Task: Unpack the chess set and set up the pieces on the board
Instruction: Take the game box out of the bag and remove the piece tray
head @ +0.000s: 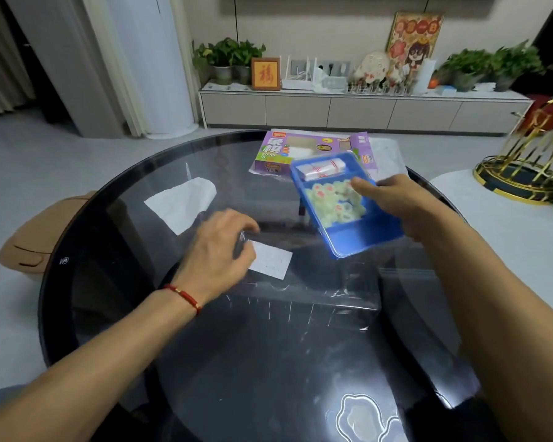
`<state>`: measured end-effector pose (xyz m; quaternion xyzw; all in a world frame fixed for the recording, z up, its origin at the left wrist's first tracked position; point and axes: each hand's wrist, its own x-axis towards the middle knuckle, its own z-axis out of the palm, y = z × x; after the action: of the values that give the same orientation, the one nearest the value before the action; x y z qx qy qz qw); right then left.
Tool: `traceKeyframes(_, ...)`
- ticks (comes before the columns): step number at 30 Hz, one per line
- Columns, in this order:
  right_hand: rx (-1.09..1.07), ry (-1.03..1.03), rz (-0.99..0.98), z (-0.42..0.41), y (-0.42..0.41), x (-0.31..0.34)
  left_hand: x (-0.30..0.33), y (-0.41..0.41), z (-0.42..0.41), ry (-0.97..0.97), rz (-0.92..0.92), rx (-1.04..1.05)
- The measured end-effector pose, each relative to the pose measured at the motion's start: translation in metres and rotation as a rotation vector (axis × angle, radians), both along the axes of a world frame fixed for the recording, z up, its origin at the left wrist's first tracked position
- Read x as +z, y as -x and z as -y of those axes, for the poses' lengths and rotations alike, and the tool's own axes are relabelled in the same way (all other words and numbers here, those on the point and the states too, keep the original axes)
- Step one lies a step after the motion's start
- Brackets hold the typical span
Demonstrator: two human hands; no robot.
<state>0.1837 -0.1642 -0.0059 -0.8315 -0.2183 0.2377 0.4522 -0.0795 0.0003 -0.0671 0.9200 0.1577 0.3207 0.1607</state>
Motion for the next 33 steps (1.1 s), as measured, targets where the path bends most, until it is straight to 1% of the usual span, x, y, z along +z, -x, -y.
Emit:
traceKeyframes(1,-0.026,0.003,-0.021,0.004,-0.004,-0.004,0.005,-0.005,-0.004,-0.016,-0.163,-0.116)
traceKeyframes(2,-0.048,0.0,-0.045,0.005,-0.007,-0.007,0.01,-0.012,-0.006,-0.018,-0.36,-0.18)
traceKeyframes(3,-0.061,0.006,-0.068,0.007,-0.006,-0.008,0.014,-0.019,-0.007,-0.038,-0.555,-0.194)
traceKeyframes(4,-0.065,0.011,-0.085,0.008,-0.004,-0.007,0.018,-0.026,-0.007,-0.076,-0.713,-0.181)
traceKeyframes(5,-0.064,0.017,-0.098,0.008,-0.002,-0.008,0.021,-0.032,-0.007,-0.117,-0.812,-0.163)
traceKeyframes(7,-0.073,0.012,-0.123,0.009,0.0,-0.009,0.025,-0.041,-0.006,-0.15,-0.886,-0.161)
traceKeyframes(10,-0.092,-0.043,-0.158,0.015,-0.002,-0.009,0.026,-0.046,-0.009,-0.076,-0.869,-0.168)
traceKeyframes(15,-0.189,-0.1,-0.205,0.036,-0.014,0.006,0.036,-0.051,-0.011,0.079,-0.804,-0.174)
traceKeyframes(17,-0.252,-0.132,-0.221,0.048,-0.023,0.01,0.051,-0.06,-0.009,0.18,-0.72,-0.168)
traceKeyframes(19,-0.333,-0.165,-0.249,0.061,-0.034,0.014,0.067,-0.075,-0.003,0.337,-0.6,-0.179)
traceKeyframes(21,-0.438,-0.213,-0.287,0.077,-0.047,0.014,0.079,-0.099,0.008,0.489,-0.48,-0.192)
traceKeyframes(22,-0.483,-0.266,-0.314,0.087,-0.053,0.014,0.082,-0.114,0.016,0.535,-0.424,-0.179)
traceKeyframes(25,-0.596,-0.443,-0.329,0.119,-0.085,0.0,0.079,-0.168,0.038,0.643,-0.291,-0.066)
traceKeyframes(27,-0.689,-0.511,-0.303,0.143,-0.107,-0.013,0.071,-0.207,0.05,0.805,-0.223,-0.006)
traceKeyframes(29,-0.796,-0.554,-0.265,0.163,-0.111,-0.015,0.063,-0.243,0.064,0.938,-0.182,0.041)
traceKeyframes(31,-0.862,-0.542,-0.23,0.177,-0.104,-0.009,0.057,-0.278,0.079,0.993,-0.184,0.054)
traceKeyframes(33,-0.884,-0.498,-0.223,0.186,-0.098,-0.006,0.051,-0.312,0.095,1.018,-0.187,0.068)
